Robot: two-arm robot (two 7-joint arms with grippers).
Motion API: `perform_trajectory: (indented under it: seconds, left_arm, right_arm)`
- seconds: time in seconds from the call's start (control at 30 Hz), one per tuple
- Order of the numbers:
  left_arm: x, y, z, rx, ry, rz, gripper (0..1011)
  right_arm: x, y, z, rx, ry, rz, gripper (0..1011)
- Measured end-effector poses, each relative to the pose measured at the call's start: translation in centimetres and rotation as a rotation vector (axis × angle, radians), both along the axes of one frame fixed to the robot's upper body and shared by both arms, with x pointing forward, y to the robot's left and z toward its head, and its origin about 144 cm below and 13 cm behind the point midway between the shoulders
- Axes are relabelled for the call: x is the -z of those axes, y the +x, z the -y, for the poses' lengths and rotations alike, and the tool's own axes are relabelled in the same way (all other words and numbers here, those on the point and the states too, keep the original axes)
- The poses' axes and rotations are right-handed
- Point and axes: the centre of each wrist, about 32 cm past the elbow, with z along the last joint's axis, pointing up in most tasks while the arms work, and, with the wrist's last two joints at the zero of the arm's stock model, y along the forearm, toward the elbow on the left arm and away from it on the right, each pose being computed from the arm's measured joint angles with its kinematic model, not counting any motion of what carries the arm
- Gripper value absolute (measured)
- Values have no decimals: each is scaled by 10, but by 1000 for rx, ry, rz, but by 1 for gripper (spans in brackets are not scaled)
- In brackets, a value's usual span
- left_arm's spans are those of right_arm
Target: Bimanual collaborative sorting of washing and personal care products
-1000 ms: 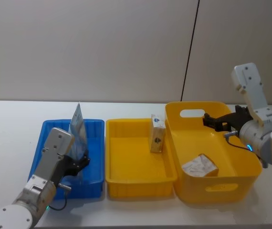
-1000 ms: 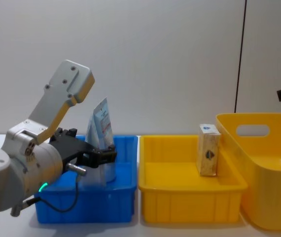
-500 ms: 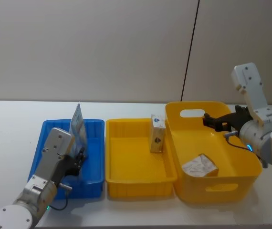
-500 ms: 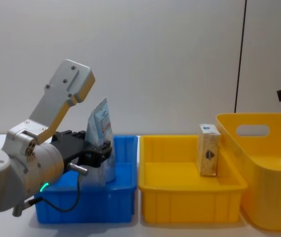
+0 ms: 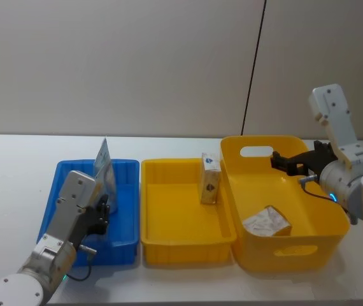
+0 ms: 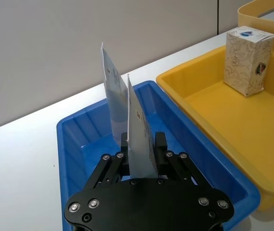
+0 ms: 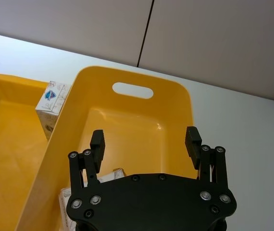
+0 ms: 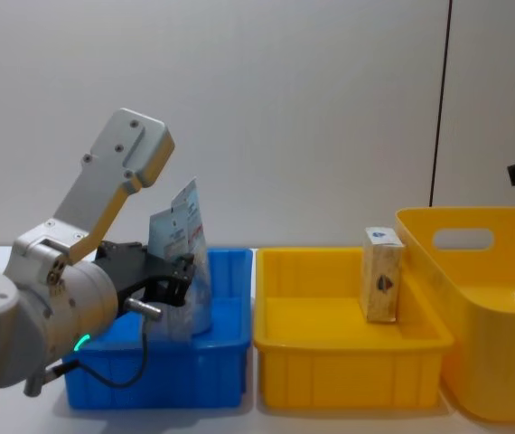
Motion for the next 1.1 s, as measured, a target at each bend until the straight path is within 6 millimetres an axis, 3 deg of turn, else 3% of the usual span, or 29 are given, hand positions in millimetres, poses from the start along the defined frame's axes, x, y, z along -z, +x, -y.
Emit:
perform_trajectory:
  seconds: [0.3,1.1]
  left_arm:
    - [0,0,0,1,-1,1,231]
    - [0,0,0,1,0,1,231]
  right_arm:
    - [0,0,0,0,0,0,1004]
    - [0,0,0,0,0,0,1004]
